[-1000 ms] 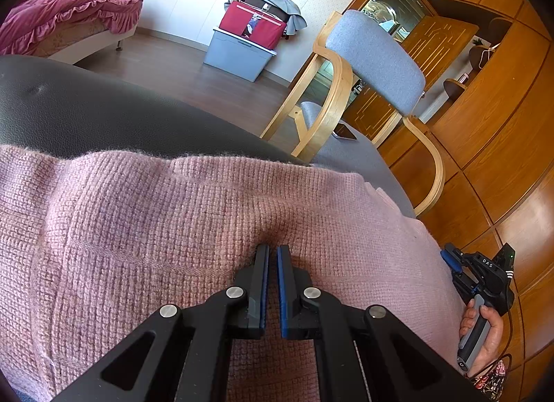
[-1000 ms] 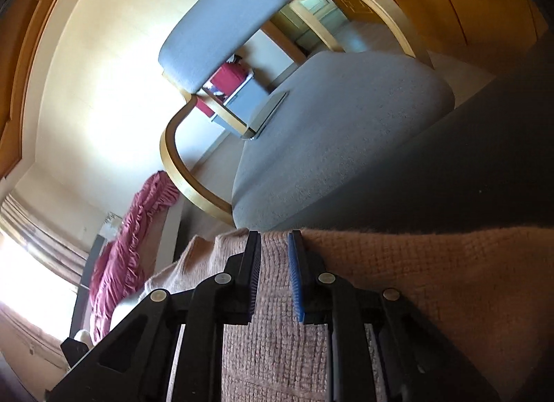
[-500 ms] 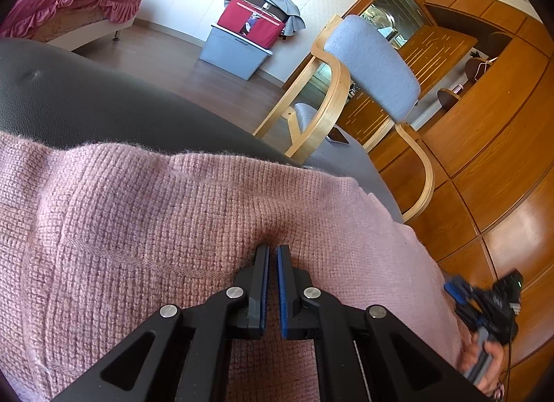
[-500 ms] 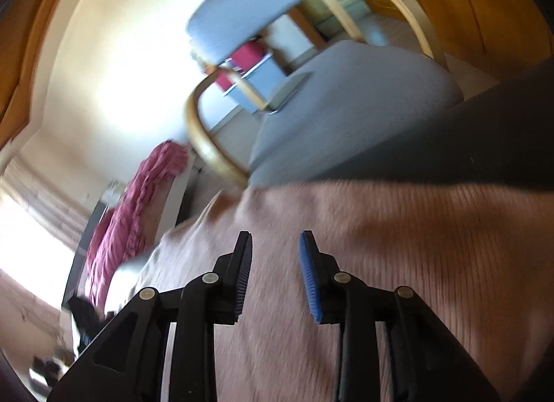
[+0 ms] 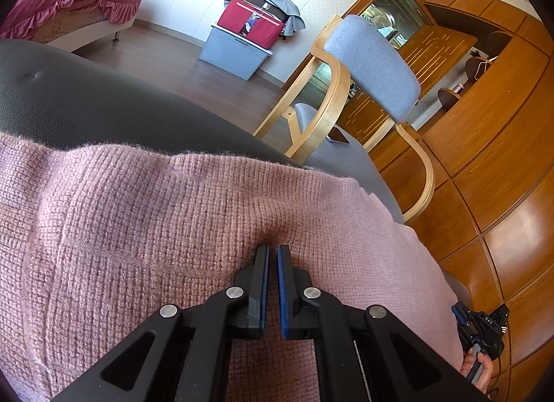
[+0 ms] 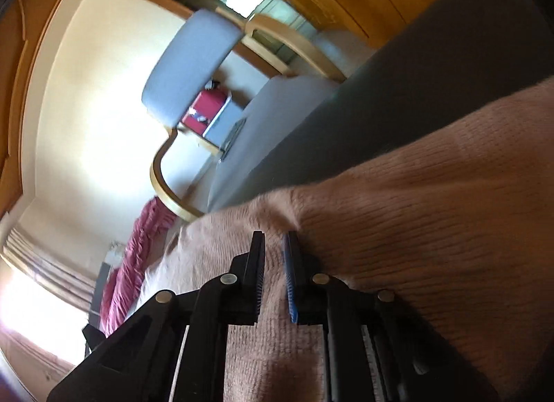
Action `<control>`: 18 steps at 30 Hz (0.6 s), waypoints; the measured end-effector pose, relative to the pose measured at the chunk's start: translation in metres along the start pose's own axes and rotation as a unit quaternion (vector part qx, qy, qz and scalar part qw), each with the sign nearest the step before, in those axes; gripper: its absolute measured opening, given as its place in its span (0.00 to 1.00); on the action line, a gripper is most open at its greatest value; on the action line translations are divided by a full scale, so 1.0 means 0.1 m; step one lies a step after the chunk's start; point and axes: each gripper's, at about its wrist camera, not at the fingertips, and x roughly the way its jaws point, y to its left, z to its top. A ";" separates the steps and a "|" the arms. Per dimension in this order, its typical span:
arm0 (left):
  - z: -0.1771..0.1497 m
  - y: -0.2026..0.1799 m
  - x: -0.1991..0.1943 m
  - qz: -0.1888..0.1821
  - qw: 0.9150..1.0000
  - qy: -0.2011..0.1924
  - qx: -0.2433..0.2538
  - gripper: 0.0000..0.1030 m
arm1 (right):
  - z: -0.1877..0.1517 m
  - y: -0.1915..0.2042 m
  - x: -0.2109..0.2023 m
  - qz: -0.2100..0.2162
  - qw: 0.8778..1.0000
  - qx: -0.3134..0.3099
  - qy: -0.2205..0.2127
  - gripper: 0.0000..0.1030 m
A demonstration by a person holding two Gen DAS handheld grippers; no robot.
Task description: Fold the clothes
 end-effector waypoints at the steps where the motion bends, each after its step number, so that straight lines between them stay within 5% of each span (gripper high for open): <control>1: 0.00 0.00 0.00 0.000 1.000 0.000 0.000 0.03 | 0.00 0.01 -0.01 -0.001 1.000 -0.004 -0.002 0.13; 3: 0.00 -0.01 0.01 0.000 1.000 0.000 0.000 0.03 | 0.00 0.12 -0.01 -0.016 0.999 -0.028 -0.004 0.19; 5: 0.00 -0.01 0.01 -0.001 1.000 0.000 -0.001 0.03 | -0.02 0.30 0.01 -0.042 0.997 -0.062 -0.006 0.48; 6: 0.00 -0.01 0.01 -0.001 1.000 0.000 -0.001 0.03 | -0.02 0.39 0.02 -0.044 0.996 -0.082 0.000 0.51; 11: 0.00 -0.02 0.02 -0.002 1.000 0.000 -0.003 0.03 | -0.07 1.09 0.50 -0.028 0.976 -0.208 0.063 0.51; 18: 0.00 0.00 0.04 -0.007 1.000 0.000 -0.006 0.03 | 0.16 1.60 1.64 -0.012 0.962 -0.238 0.137 0.52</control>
